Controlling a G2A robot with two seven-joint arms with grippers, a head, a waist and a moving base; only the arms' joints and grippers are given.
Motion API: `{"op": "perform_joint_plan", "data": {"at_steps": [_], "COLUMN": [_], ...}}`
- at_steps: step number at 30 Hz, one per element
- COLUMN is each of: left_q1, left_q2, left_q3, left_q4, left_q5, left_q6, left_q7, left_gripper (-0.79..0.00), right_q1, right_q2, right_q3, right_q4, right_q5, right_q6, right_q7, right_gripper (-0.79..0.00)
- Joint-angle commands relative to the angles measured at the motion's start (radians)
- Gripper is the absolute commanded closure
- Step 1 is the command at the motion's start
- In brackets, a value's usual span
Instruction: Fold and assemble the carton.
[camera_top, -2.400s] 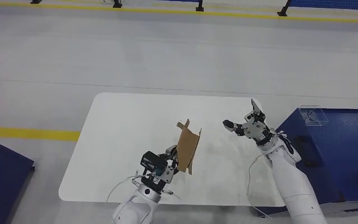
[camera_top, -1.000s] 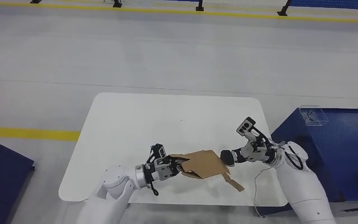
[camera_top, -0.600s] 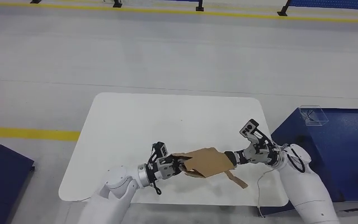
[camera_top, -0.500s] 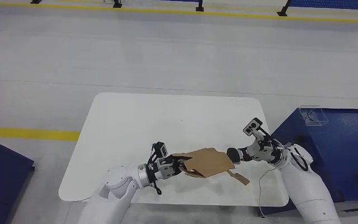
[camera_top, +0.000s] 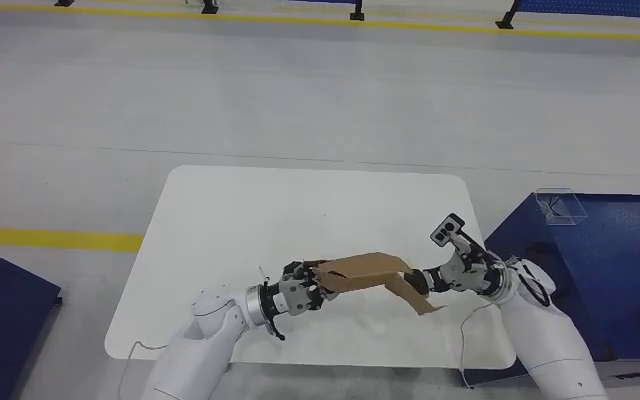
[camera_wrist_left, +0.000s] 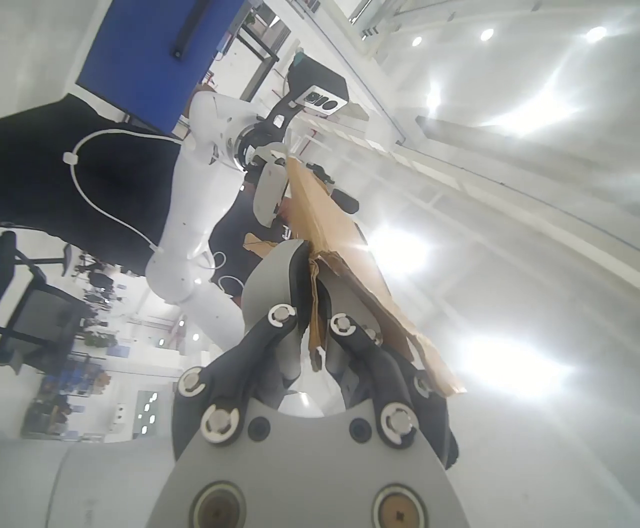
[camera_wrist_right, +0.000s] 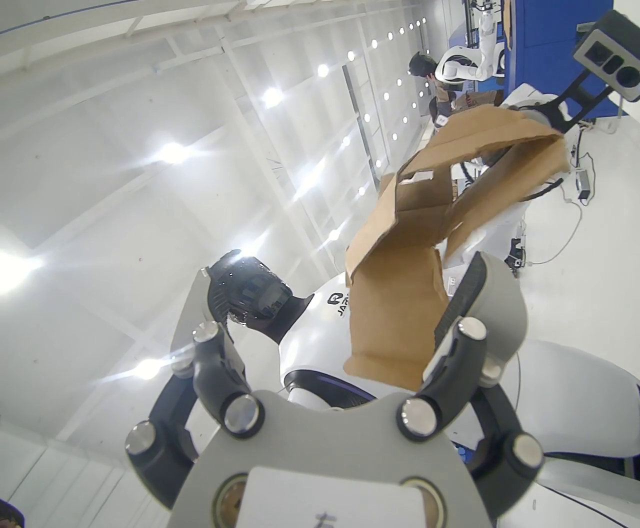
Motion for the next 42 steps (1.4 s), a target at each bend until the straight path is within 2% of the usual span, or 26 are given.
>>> {"op": "perform_joint_plan", "data": {"at_steps": [1,9,14,20,29,34,42], "left_q1": [-0.017,-0.043,-0.035,0.004,0.020,0.016,0.022], "left_q2": [-0.001,0.000,0.005,0.016,0.025,0.027,0.032], "left_q3": [0.012,0.067,0.081,0.064,0.057,0.069,0.096], "left_q4": [0.022,0.027,0.007,-0.038,-0.060,-0.068,-0.090], "left_q5": [0.006,0.085,0.149,0.207,0.222,0.253,0.320], "left_q6": [0.016,-0.021,-0.127,-0.290,-0.323,-0.317,-0.353], "left_q7": [-0.001,-0.022,-0.061,-0.085,-0.093,-0.078,-0.078], "left_gripper": [0.000,0.000,0.000,0.000,0.000,0.000,0.000], "right_q1": [-0.001,0.003,0.015,0.021,0.027,0.032,0.034], "right_q2": [0.001,-0.002,-0.004,0.000,0.021,0.024,0.021], "right_q3": [-0.002,0.003,-0.004,-0.030,-0.074,-0.081,-0.119], "right_q4": [-0.005,-0.012,-0.002,0.004,0.003,-0.004,-0.012], "right_q5": [0.019,0.090,0.079,0.034,0.030,0.067,0.020], "right_q6": [0.025,0.081,0.100,0.138,0.098,0.106,0.126], "right_q7": [0.000,-0.043,-0.080,-0.040,-0.001,-0.009,-0.033], "right_gripper": [-0.785,-0.785,-0.785,-0.785,-0.785,-0.785,-0.785]}}
